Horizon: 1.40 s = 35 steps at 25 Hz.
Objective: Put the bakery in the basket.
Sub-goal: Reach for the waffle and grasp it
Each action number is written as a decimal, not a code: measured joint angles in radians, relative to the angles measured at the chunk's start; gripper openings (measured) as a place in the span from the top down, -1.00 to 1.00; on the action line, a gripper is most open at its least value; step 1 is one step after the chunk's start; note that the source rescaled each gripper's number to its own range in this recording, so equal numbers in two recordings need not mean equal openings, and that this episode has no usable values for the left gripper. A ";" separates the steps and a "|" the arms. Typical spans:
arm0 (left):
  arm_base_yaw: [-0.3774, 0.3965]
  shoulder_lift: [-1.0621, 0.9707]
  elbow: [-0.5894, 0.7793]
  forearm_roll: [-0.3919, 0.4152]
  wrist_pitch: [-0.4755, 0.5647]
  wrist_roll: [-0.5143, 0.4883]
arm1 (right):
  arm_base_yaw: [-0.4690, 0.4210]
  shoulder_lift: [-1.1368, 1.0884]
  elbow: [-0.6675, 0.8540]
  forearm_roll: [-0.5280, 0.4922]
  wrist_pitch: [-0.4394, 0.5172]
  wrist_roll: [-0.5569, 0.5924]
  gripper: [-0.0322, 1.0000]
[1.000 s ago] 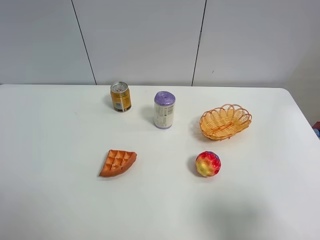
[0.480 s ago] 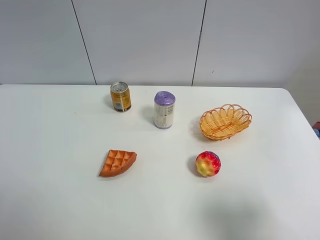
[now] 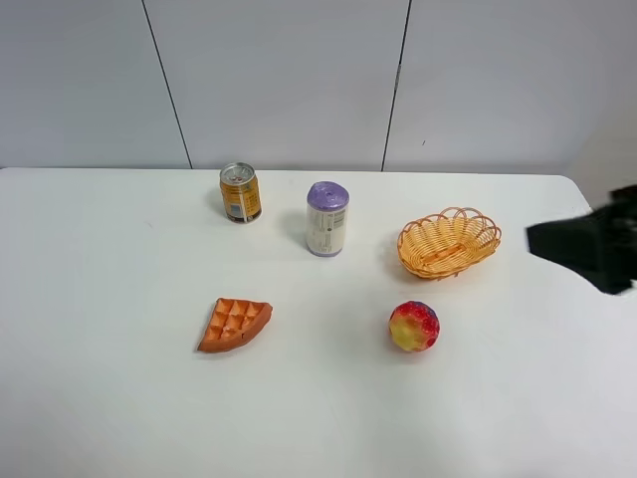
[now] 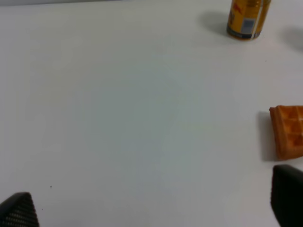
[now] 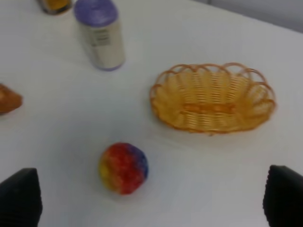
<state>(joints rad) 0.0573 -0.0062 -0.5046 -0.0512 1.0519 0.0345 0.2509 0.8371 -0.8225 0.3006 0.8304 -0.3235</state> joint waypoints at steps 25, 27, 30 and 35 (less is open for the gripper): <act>0.000 0.000 0.000 0.000 0.000 0.000 | 0.626 1.095 -0.671 -0.114 0.159 -0.303 -0.93; 0.000 0.000 0.000 0.000 0.000 0.000 | 0.626 1.140 -0.706 -0.114 0.153 -0.318 -0.92; 0.000 0.000 0.000 0.000 0.000 0.000 | 0.626 1.209 -0.754 -0.116 0.137 -0.334 -0.92; 0.000 0.000 0.000 0.000 0.000 0.000 | 0.626 1.307 -0.818 -0.166 0.111 -0.350 -0.91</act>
<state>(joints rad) 0.0573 -0.0062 -0.5046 -0.0512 1.0519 0.0345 0.8771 2.1445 -1.6409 0.1348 0.9411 -0.6732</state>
